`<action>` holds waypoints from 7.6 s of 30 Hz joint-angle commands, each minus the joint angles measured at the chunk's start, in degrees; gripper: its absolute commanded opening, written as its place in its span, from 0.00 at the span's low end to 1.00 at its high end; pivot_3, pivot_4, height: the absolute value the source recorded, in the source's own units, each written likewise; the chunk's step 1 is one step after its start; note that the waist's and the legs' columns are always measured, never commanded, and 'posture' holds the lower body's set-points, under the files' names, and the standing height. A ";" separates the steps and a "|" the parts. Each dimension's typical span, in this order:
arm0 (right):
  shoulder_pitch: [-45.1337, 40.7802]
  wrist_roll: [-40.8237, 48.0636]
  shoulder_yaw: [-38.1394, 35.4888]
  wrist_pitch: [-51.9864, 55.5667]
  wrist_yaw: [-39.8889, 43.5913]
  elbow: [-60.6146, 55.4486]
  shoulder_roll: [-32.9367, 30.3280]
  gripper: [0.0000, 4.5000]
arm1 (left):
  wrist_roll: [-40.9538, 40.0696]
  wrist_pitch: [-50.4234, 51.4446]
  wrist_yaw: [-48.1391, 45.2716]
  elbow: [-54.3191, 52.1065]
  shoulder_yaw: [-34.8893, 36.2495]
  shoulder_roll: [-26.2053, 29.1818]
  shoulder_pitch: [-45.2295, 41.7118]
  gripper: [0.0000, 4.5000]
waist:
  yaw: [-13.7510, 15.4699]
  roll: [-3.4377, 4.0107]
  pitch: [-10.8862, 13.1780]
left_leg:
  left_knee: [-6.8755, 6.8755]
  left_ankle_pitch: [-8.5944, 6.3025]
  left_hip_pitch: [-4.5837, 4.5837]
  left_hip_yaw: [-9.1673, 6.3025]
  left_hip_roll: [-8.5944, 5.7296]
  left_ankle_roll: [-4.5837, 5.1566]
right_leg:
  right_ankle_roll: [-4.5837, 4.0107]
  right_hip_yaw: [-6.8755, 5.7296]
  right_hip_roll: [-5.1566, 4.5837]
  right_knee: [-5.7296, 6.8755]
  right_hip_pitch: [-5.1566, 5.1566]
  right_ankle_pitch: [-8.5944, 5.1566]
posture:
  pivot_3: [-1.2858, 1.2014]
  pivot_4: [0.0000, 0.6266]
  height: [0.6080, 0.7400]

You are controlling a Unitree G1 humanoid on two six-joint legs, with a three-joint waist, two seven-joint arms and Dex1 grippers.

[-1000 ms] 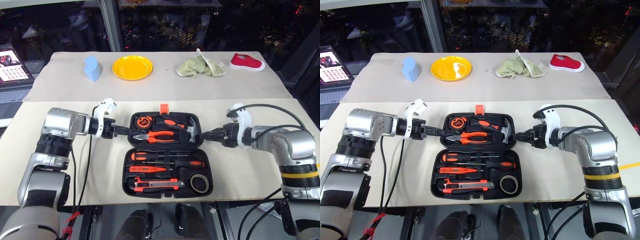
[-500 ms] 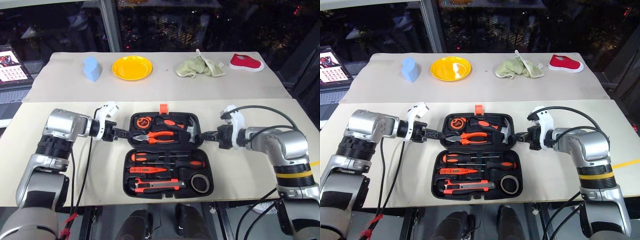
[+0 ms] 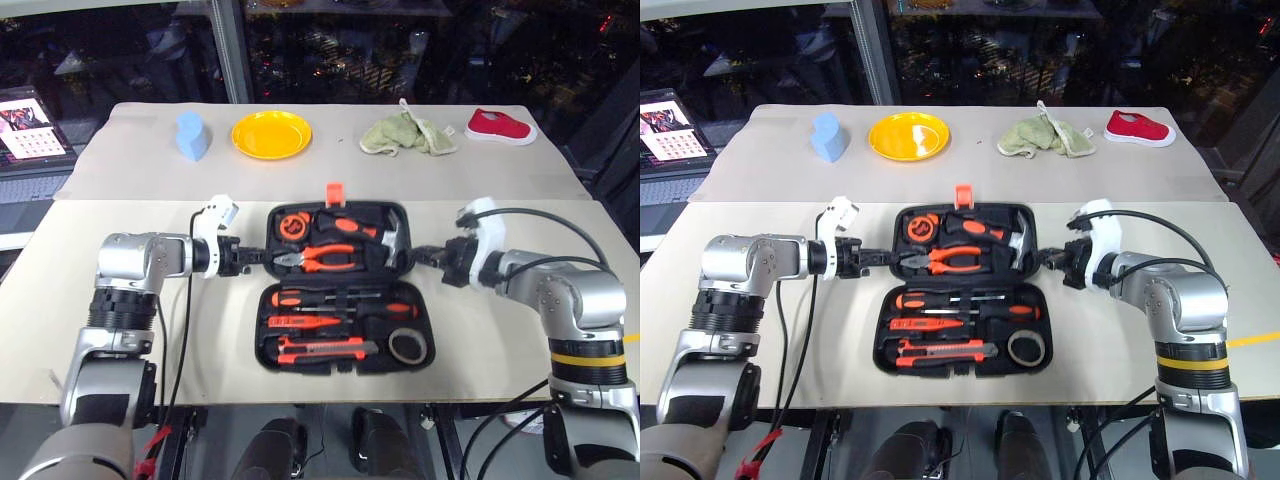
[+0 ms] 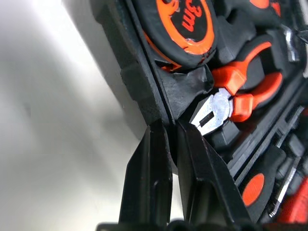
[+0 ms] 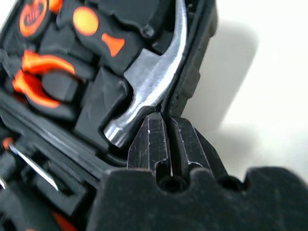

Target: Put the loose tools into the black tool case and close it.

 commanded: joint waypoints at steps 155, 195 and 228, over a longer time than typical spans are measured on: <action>37.53 -43.71 4.77 -84.69 -18.36 1.62 -2.28 0.00 | 20.27 -73.90 18.05 1.24 -3.22 -9.68 24.48 0.08 | -0.73 -0.17 -0.26 | -0.58 -0.31 1.52 1.49 0.37 0.39 | 0.23 1.29 0.72 -0.30 0.77 0.11 | 0.52 0.24 1.00; 35.89 -5.51 3.26 -29.62 -0.16 -20.35 -7.40 0.00 | 20.35 -62.89 -36.97 26.83 -19.13 -2.59 -7.63 0.01 | -0.15 -0.49 -0.19 | 0.38 -1.24 0.46 2.45 1.32 1.26 | 0.51 1.10 0.86 -1.20 0.46 0.67 | 0.52 0.24 1.00; 41.75 -8.92 5.62 -22.64 -0.53 -28.32 -4.81 0.00 | 26.44 -63.92 -31.85 19.57 -29.86 -11.01 -11.94 0.01 | 0.04 0.07 -0.44 | 0.81 -1.42 1.81 2.68 1.47 1.63 | 1.32 1.16 0.85 -1.31 2.05 0.33 | 0.52 0.24 1.00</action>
